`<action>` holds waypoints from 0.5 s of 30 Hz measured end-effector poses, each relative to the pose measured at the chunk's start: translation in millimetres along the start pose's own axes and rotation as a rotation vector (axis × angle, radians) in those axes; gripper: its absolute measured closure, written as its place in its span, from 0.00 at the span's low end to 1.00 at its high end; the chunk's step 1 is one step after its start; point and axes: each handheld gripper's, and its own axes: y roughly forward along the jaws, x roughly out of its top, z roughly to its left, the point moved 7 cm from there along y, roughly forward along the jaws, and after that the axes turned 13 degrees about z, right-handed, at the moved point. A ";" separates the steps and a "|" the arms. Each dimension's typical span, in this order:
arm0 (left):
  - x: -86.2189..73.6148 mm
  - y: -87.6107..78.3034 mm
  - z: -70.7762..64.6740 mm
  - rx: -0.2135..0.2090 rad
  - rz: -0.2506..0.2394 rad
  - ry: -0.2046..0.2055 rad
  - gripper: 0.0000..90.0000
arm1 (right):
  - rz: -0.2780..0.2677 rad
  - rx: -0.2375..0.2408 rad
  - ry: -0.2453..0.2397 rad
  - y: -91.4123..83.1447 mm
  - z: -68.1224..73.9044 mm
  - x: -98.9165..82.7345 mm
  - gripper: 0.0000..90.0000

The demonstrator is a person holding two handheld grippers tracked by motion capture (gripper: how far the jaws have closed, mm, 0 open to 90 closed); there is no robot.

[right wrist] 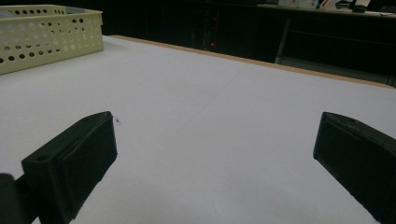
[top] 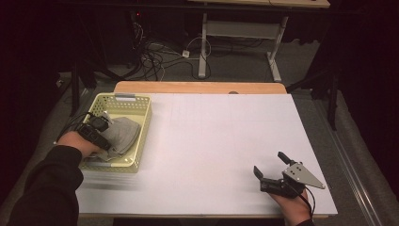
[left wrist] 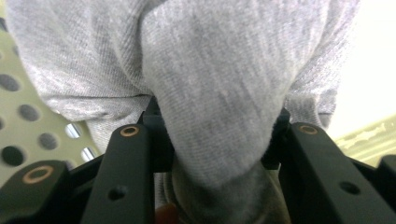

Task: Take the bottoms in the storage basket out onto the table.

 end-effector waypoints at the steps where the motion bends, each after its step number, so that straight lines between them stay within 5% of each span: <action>1: -0.4 -3.2 0.4 -0.020 -0.005 -0.017 0.63 | 0.000 0.000 -0.002 0.0 -0.1 0.0 0.00; 3: -2.5 -8.9 0.8 -0.062 -0.004 -0.032 0.63 | -0.002 -0.001 0.000 -0.3 -0.5 0.0 0.00; 15: -4.9 -29.3 0.4 -0.091 0.020 -0.043 0.64 | -0.006 0.000 0.001 -1.1 -0.6 0.4 0.00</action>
